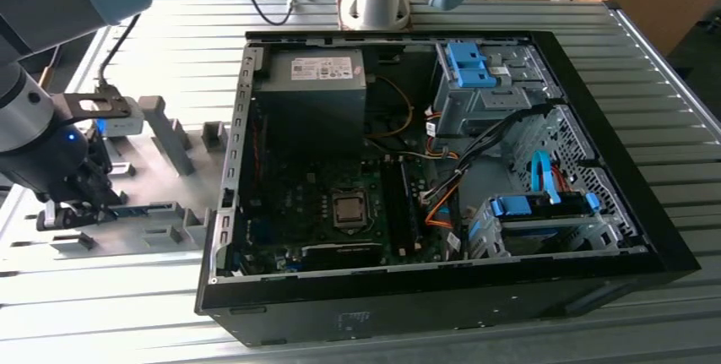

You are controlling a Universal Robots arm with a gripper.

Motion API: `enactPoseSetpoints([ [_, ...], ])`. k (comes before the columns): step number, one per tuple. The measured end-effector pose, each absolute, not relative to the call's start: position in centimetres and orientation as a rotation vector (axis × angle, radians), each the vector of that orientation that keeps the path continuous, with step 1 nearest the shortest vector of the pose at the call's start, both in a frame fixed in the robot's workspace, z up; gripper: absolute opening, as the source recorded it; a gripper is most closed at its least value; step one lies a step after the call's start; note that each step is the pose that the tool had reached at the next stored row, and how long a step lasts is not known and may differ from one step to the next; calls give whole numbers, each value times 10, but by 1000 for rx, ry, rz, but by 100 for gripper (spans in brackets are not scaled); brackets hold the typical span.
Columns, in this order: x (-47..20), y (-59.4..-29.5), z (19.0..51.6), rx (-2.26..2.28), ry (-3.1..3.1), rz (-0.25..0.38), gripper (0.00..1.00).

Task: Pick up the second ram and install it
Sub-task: 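Pick up the second ram and move it above second insertion slot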

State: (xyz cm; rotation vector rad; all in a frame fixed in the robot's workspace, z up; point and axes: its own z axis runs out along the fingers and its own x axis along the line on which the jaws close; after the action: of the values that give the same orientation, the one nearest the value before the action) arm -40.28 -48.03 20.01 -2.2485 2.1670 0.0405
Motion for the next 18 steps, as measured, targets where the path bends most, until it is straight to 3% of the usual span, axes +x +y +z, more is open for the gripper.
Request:
enactPoseSetpoints([
  [8,-403,-480,196,-2249,2167,41,29],
  [9,-403,-480,195,-2249,2167,41,23],
  [18,-403,-480,191,-2249,2167,41,23],
])
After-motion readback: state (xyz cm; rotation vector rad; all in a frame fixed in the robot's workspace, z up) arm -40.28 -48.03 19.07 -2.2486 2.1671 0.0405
